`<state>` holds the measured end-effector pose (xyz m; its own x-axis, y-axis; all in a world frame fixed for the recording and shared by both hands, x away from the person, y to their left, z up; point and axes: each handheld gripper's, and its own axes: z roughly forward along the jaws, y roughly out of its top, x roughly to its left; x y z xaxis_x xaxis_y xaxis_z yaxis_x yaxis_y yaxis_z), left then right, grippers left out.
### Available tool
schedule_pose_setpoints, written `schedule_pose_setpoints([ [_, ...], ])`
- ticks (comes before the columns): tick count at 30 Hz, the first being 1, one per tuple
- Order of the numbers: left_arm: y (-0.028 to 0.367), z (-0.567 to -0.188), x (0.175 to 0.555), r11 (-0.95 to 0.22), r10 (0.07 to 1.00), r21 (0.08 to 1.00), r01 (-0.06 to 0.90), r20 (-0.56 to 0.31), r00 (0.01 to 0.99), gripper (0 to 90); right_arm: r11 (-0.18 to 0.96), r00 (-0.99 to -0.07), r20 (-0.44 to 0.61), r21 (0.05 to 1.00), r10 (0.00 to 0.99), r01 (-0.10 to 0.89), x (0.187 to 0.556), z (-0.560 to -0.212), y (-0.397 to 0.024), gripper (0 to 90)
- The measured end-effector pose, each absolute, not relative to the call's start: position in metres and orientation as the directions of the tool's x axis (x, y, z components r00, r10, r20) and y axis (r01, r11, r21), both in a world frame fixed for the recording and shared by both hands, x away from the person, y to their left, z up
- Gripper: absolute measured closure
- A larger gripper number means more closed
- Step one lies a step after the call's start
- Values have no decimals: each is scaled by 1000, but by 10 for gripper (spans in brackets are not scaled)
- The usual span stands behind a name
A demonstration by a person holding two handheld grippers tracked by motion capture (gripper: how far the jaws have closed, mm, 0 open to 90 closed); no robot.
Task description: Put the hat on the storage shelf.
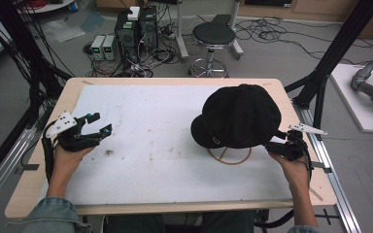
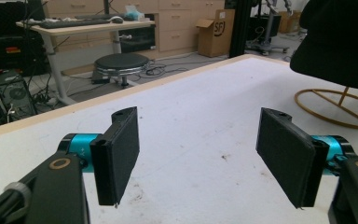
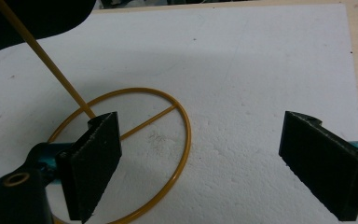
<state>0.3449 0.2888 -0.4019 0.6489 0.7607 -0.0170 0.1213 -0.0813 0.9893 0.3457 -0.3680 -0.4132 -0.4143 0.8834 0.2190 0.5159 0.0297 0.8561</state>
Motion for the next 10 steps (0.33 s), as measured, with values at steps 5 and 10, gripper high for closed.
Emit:
schedule_pose_setpoints([
  [5,290,-402,345,-79,760,990,118,-17,650,303,41,-423,212,857,881,513,346,-413,-366,128],
  [10,290,-402,343,-76,759,991,112,-15,650,300,40,-424,212,859,881,511,346,-412,-366,127],
])
